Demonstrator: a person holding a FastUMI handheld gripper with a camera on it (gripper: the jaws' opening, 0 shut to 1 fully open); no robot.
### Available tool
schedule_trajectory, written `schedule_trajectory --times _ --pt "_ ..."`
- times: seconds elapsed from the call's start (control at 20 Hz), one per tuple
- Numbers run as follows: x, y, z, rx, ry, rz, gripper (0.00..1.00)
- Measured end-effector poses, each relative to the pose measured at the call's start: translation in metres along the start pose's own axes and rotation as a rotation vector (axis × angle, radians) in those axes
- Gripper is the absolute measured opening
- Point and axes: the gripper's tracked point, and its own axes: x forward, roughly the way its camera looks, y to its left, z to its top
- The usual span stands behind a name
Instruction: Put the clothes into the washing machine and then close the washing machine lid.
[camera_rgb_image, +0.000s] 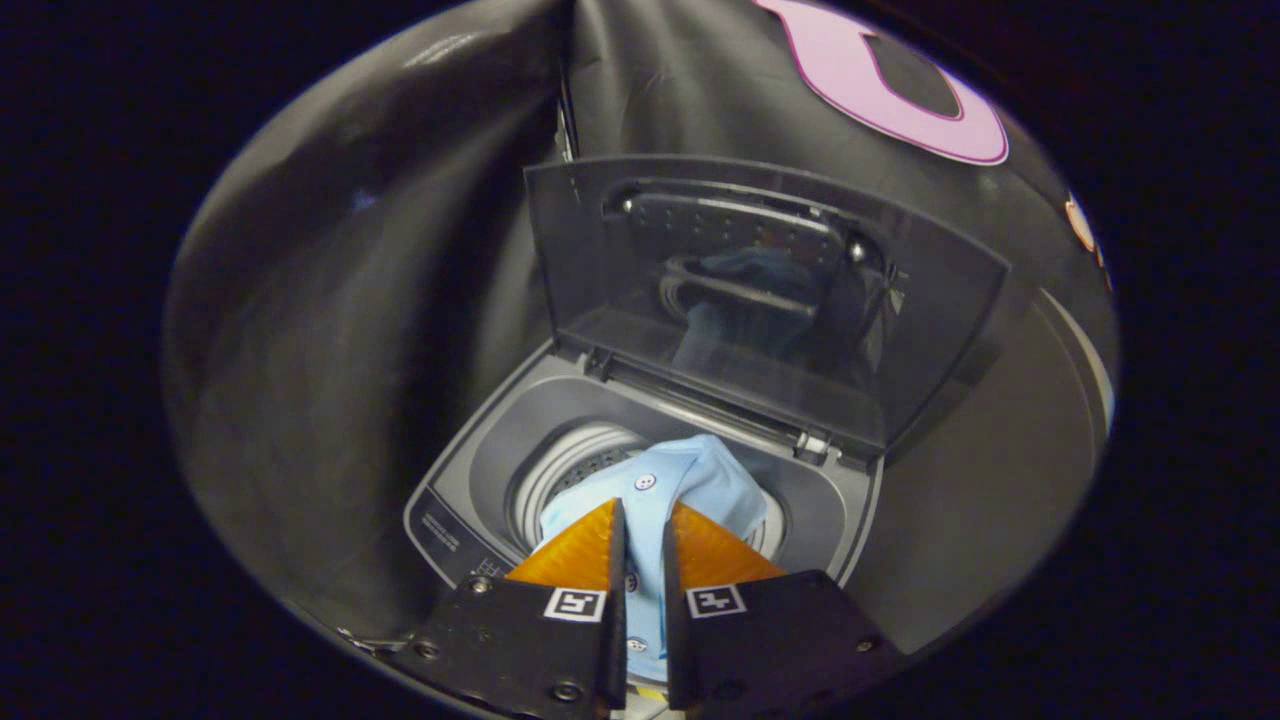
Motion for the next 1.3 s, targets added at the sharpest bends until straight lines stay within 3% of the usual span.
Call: schedule_trajectory --times 0.35,0.8,1.3 --pt "-0.014 -0.003 0.001 -0.024 -0.057 0.014 0.4" --pt "-0.05 0.02 -0.016 -0.061 -0.1 0.099 0.4" --pt "-0.101 0.024 0.026 -0.037 -0.252 0.127 0.4"
